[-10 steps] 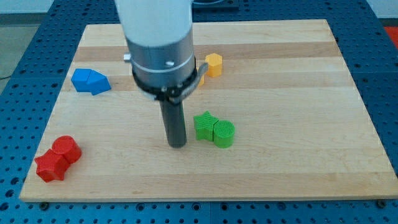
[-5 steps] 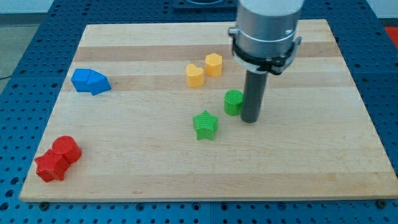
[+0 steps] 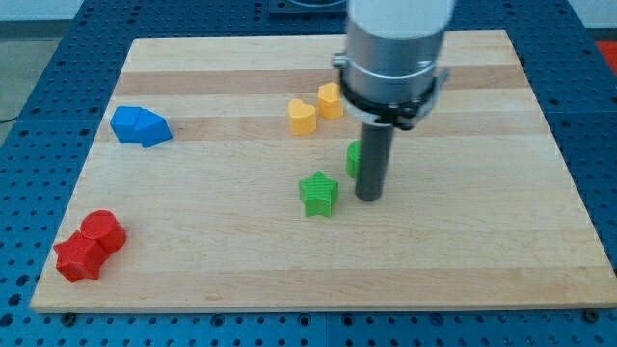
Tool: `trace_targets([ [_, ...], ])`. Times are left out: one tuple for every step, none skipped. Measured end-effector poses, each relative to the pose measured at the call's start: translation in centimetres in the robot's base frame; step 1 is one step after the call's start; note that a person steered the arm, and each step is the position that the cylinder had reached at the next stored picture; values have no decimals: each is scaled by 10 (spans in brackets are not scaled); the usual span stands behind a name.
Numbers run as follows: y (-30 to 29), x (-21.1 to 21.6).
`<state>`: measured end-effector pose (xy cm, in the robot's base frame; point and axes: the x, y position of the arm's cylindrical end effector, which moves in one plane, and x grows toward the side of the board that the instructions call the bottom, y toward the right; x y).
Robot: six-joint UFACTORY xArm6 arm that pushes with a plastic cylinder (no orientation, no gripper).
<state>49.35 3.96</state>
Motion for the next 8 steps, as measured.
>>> trace_targets([
  [-13,-21],
  [-17,-45],
  [-16,-34],
  [-6,11],
  [13,4],
  [12,-27],
  [11,-53],
  [11,-60],
])
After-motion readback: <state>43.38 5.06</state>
